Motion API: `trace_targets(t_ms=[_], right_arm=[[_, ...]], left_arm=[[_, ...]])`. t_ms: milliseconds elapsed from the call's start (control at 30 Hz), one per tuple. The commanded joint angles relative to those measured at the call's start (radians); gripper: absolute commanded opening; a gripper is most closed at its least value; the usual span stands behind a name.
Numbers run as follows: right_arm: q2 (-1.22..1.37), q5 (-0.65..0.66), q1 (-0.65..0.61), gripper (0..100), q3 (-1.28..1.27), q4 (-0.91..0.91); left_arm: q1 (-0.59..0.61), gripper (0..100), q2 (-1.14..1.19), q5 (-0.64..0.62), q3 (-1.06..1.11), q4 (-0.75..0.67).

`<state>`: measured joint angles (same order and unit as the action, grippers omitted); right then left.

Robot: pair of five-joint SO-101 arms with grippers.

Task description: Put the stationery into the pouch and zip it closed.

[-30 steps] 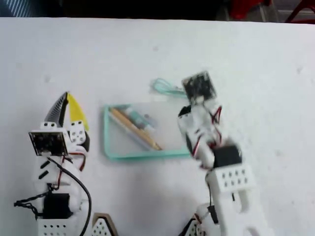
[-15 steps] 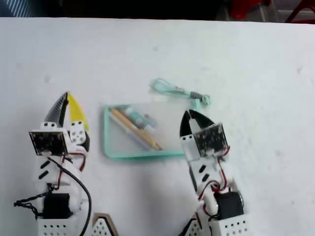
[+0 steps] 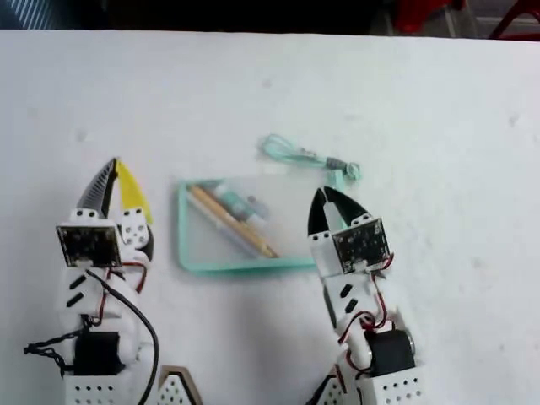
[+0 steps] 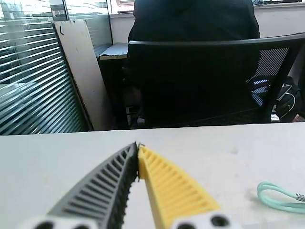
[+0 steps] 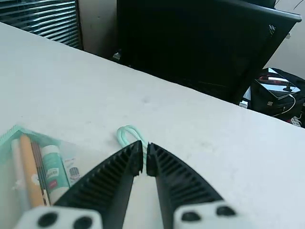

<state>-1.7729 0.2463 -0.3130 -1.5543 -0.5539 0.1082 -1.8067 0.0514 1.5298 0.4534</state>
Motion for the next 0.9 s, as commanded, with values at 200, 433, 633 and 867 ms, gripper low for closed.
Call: trace_targets(t_ms=[200,433,633,867], right_arm=[[0.002,0.0,-0.002,1.7,-0.014,0.022],[0.002,0.002,-0.004,1.8,-0.068,0.013],[0.002,-0.008,0.001,1.8,-0.137,-0.015],[0.002,0.0,0.001,1.8,-0.137,-0.056]], left_arm=[[-0.028,2,-0.01,0.072,-0.028,-0.002],[-0.048,2,-0.01,0.244,-0.02,0.029],[-0.073,2,-0.008,0.356,0.097,0.091],[-0.024,9,-0.01,0.193,0.163,0.295]])
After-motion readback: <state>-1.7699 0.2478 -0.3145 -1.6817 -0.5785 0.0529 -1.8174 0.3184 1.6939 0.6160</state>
